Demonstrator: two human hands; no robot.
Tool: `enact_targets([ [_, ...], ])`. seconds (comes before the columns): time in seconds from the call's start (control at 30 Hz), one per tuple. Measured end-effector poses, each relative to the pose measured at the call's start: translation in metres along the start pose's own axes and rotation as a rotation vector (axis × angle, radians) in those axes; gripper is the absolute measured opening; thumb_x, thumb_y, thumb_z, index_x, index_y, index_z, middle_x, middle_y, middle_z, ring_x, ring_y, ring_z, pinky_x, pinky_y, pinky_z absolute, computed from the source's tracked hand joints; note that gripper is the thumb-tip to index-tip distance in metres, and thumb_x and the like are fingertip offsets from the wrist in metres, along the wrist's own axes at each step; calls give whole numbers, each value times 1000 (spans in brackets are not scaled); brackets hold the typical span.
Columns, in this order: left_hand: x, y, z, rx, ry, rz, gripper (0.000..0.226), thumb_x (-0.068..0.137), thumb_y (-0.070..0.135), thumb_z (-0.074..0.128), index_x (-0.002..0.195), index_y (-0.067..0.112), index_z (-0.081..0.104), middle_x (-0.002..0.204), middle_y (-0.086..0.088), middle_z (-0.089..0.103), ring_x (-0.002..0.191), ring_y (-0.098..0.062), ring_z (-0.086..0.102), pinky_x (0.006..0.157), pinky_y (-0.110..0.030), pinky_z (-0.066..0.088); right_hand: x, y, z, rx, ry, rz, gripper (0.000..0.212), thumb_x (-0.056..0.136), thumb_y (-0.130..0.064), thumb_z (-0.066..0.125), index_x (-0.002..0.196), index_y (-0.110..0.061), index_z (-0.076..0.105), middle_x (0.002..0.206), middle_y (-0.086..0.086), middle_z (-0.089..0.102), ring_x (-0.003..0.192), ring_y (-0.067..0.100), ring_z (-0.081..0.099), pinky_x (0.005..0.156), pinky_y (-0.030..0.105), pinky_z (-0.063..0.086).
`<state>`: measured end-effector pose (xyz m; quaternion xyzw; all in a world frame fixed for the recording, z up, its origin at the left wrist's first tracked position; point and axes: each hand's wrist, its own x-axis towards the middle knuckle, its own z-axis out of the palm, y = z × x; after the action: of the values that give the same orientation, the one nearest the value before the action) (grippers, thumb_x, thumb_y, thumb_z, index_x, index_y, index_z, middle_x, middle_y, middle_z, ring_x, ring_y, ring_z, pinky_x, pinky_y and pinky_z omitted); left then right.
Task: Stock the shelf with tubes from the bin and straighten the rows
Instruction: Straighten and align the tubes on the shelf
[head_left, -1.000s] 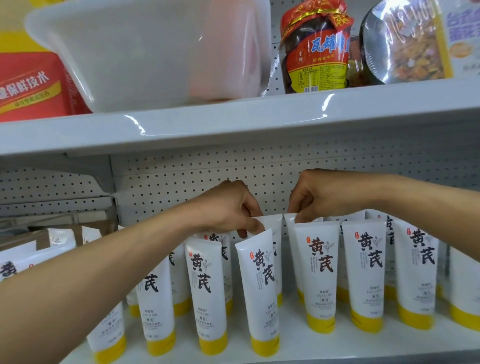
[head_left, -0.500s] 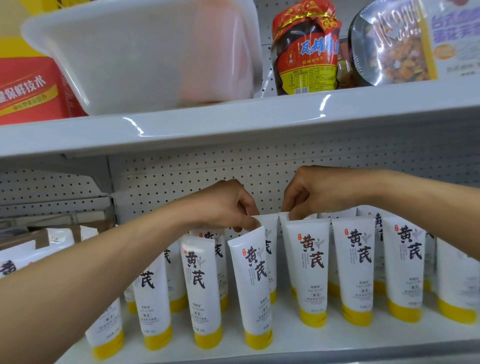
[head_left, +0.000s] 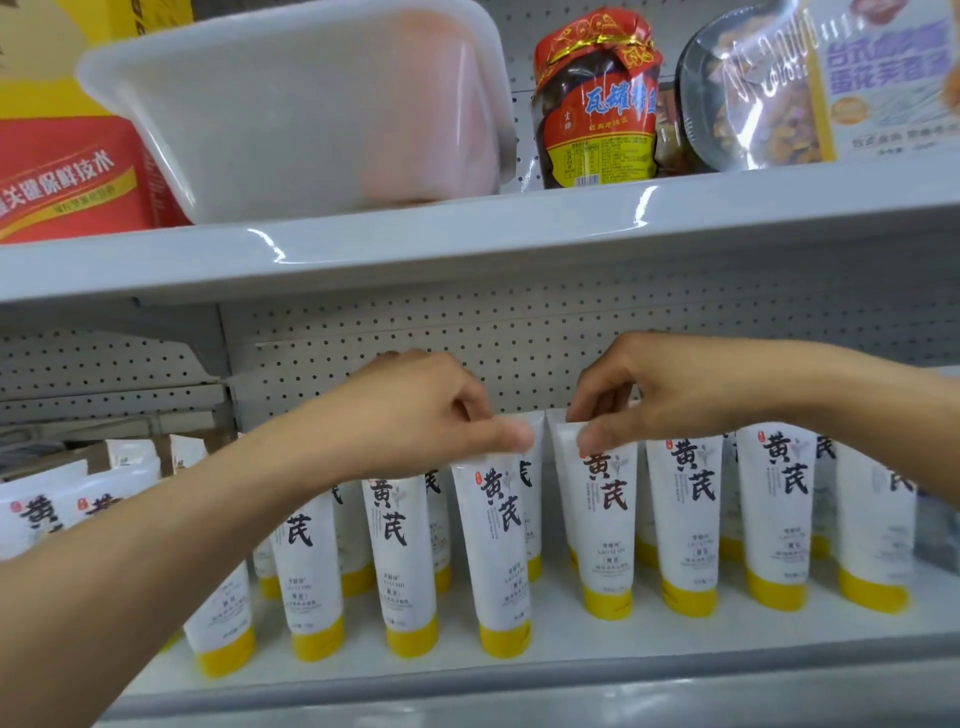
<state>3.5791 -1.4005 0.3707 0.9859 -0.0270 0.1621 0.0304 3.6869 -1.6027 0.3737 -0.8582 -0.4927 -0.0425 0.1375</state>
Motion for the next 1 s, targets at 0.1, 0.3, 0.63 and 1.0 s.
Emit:
enact_targets([
  [0.1,-9,9,4,177,-60,-14,49,71,76,58,84,32,74,76,11,71,74,-7,63,65,-26,50,-2,-1,8,-62,-54,60,12,83,-40,71,91,-31,70,85,-19,71,78,-1,66,73,25,55],
  [0.3,0,11,14,114,-36,5,23,81,49,70,90,28,73,83,10,70,78,-8,61,65,-26,47,1,1,15,-73,-45,73,7,85,-33,71,81,-27,68,74,-18,69,64,-6,60,57,13,43],
  [0.63,16,6,26,-103,-29,13,9,81,38,73,80,29,72,70,16,71,61,3,63,51,-15,38,1,1,13,-28,-42,53,7,84,-31,72,81,-26,69,75,-19,70,67,-6,62,54,8,44],
  [1.0,20,2,26,-163,-64,40,9,82,33,73,84,24,74,74,12,74,69,-2,67,62,-20,49,0,-3,13,-44,-46,70,9,84,-32,72,85,-23,70,81,-12,72,73,5,65,67,26,53],
])
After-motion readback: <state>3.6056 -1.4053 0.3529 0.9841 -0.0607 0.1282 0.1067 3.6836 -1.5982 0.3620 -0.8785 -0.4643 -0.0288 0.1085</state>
